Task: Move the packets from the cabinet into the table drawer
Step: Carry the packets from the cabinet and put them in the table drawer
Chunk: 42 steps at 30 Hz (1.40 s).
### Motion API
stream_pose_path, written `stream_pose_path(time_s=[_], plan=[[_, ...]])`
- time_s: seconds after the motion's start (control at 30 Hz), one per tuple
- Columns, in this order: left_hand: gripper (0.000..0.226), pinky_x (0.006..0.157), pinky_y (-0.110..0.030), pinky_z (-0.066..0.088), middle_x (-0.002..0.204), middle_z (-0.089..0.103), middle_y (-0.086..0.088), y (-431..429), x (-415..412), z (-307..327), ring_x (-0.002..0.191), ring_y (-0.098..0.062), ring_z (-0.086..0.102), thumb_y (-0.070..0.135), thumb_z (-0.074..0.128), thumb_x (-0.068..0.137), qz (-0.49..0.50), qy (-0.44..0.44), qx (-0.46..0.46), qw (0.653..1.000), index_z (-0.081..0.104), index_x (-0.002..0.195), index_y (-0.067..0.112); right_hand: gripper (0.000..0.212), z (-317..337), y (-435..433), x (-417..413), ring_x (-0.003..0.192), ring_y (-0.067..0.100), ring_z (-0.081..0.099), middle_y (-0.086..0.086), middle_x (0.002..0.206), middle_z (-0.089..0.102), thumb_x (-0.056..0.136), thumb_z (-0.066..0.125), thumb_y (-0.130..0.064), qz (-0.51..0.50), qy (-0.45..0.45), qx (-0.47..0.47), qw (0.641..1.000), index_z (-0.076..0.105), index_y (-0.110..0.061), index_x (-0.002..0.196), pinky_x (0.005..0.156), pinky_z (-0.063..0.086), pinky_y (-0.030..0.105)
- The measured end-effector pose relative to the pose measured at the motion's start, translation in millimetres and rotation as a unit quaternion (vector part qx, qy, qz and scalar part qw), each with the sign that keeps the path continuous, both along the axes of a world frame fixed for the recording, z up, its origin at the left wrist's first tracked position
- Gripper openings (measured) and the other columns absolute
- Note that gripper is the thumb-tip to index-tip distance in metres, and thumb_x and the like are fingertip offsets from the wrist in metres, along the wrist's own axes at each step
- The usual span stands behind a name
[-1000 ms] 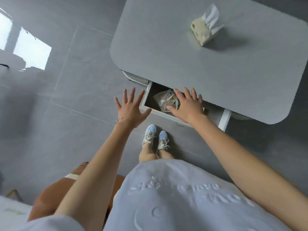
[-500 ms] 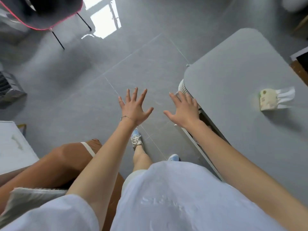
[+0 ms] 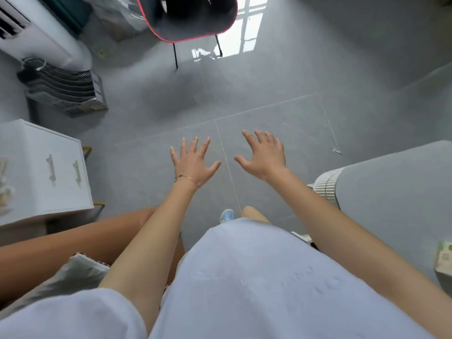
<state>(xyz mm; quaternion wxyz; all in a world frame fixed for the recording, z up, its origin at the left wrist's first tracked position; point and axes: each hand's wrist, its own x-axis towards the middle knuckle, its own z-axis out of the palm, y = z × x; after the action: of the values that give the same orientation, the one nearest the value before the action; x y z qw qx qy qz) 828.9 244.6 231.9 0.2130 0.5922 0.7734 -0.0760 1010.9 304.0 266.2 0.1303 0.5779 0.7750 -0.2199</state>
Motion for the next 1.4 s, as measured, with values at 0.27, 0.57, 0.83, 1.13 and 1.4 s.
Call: stream_pose_path(time_s=[0.27,0.57,0.83,1.13,1.4], plan=[[0.073,0.113,-0.057,-0.004,0.16,0.012,0.002,46,-89,-7,0.147,-0.029,-0.002,0.066,0.039,0.087,0.133,-0.001,0.004,0.991,0.015,0.149,0.038,0.071,-8,92,-107,0.143,0.03,0.02,0.005,0.156,0.026,0.09,0.042,-0.059,0.129,-0.029,0.006,0.991,0.018,-0.031,0.151,0.113,0.021,0.046],[0.072,0.114,-0.056,-0.004,0.16,0.011,0.001,84,-183,-10,0.147,-0.027,-0.003,0.063,0.045,0.086,0.325,-0.035,0.032,0.945,0.019,0.148,0.038,0.069,-10,174,-233,0.146,0.03,0.013,0.005,0.157,0.023,0.092,0.042,-0.056,0.3,-0.03,-0.011,0.953,0.017,-0.032,0.152,0.118,0.011,0.049],[0.071,0.113,-0.057,-0.005,0.16,0.012,-0.001,49,-262,-10,0.147,-0.029,-0.002,0.06,0.047,0.087,0.447,-0.019,0.039,0.894,0.02,0.149,0.037,0.072,-11,186,-355,0.147,0.031,0.008,0.004,0.159,0.019,0.09,0.045,-0.06,0.428,-0.018,-0.004,0.903,0.019,-0.034,0.151,0.119,0.011,0.049],[0.073,0.113,-0.058,-0.003,0.16,0.007,-0.002,-22,-380,-24,0.147,-0.029,-0.005,0.063,0.041,0.088,0.529,-0.03,0.016,0.848,0.013,0.15,0.035,0.074,-24,119,-527,0.147,0.031,0.009,0.005,0.159,0.019,0.09,0.044,-0.062,0.532,-0.024,-0.009,0.846,0.015,-0.034,0.152,0.119,0.012,0.048],[0.073,0.113,-0.059,-0.003,0.161,0.005,-0.001,-96,-494,-25,0.147,-0.031,-0.004,0.064,0.036,0.089,0.576,-0.018,-0.002,0.817,0.011,0.151,0.035,0.074,-23,49,-665,0.147,0.032,0.011,0.005,0.159,0.018,0.09,0.042,-0.063,0.583,-0.023,-0.019,0.812,0.013,-0.033,0.152,0.119,0.013,0.049]])
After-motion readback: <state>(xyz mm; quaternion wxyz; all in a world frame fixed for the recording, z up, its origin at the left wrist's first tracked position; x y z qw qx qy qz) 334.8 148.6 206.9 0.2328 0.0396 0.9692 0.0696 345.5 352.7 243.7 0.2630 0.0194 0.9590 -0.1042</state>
